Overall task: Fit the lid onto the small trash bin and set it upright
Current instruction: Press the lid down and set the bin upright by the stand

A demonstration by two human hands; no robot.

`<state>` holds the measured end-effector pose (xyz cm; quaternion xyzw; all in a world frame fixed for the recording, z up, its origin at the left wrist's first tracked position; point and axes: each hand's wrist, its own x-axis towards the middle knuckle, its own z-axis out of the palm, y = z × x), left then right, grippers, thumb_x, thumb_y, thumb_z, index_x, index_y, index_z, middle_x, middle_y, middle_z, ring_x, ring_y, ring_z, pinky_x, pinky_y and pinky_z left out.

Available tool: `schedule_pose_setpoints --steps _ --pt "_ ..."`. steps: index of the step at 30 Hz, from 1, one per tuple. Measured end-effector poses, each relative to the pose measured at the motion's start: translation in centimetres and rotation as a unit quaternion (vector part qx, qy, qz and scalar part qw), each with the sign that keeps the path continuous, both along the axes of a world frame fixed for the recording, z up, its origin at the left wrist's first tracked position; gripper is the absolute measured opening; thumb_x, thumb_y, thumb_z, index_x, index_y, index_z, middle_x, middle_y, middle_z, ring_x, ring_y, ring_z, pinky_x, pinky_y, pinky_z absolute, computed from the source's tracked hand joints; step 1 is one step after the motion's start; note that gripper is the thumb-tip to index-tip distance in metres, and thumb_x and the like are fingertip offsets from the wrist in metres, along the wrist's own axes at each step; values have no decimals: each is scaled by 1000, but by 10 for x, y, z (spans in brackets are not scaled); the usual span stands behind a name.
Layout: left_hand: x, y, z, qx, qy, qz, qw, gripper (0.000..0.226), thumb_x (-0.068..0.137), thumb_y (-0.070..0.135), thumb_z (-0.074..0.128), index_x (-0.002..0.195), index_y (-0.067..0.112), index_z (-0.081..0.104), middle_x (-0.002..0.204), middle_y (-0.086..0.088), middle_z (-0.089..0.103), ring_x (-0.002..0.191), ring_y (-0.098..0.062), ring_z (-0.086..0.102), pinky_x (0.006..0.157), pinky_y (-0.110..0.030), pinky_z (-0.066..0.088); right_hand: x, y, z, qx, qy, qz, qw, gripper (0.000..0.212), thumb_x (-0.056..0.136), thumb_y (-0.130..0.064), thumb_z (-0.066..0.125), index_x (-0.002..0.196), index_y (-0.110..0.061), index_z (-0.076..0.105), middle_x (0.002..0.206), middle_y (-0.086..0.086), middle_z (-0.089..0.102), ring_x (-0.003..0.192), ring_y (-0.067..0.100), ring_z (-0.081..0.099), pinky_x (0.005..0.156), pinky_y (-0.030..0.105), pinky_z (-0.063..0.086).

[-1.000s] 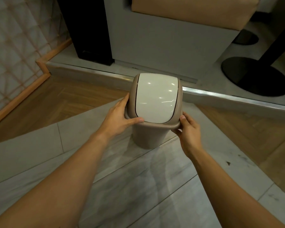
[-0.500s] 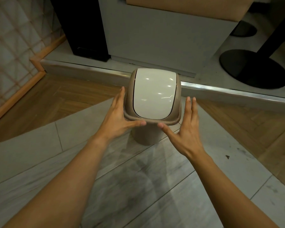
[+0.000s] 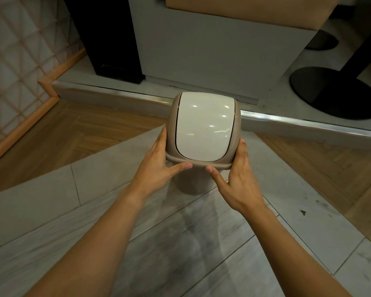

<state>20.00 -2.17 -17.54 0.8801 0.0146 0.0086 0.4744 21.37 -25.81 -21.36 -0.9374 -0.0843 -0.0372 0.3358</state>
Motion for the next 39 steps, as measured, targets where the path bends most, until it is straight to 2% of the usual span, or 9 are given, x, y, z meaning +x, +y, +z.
schedule_pose_setpoints --steps 5,10,15,18,23,30,39 --pt "25 1 -2 40 -8 -7 999 120 82 52 84 169 30 6 175 4 24 161 -17 23 128 -51 30 19 2 1 -30 -18 -14 999 112 89 -86 38 166 -21 -12 178 3 2 162 25 15 127 48 30" --pt "67 4 -1 77 -18 -15 997 119 84 55 82 170 26 4 176 0 23 161 -19 20 129 -49 27 60 4 6 -41 -24 -14 999 109 92 -80 42 167 -15 -4 178 8 5 163 25 9 129 49 25" --pt "119 5 4 91 -21 -26 995 119 86 51 81 170 21 3 173 -5 28 160 -23 24 129 -44 26 111 7 12 -30 -24 -4 999 107 95 -70 51 167 -11 -2 177 9 10 162 26 13 128 50 28" --pt "149 5 5 83 -15 -28 996 118 85 48 83 169 19 6 173 -7 30 159 -25 28 128 -48 29 140 8 16 -24 -26 -6 999 106 96 -67 55 166 -11 0 176 8 14 161 26 18 126 50 31" --pt "188 8 9 80 -9 -37 996 117 84 45 85 168 16 9 171 -7 35 157 -25 34 126 -48 32 173 12 20 -36 -17 -3 999 107 97 -66 54 166 -8 -4 177 9 7 163 27 13 127 50 30" --pt "198 13 6 81 -23 -44 995 117 84 42 86 168 17 9 168 -7 40 155 -25 38 125 -47 34 178 15 18 -39 -13 -11 999 107 97 -67 52 166 -8 -5 177 10 4 163 27 11 127 50 29" --pt "200 16 6 92 3 -44 995 120 85 48 83 168 13 5 172 -10 32 158 -27 31 126 -49 31 177 16 21 -30 -5 -10 999 110 95 -70 54 166 -12 -6 178 8 5 163 28 13 127 51 30"
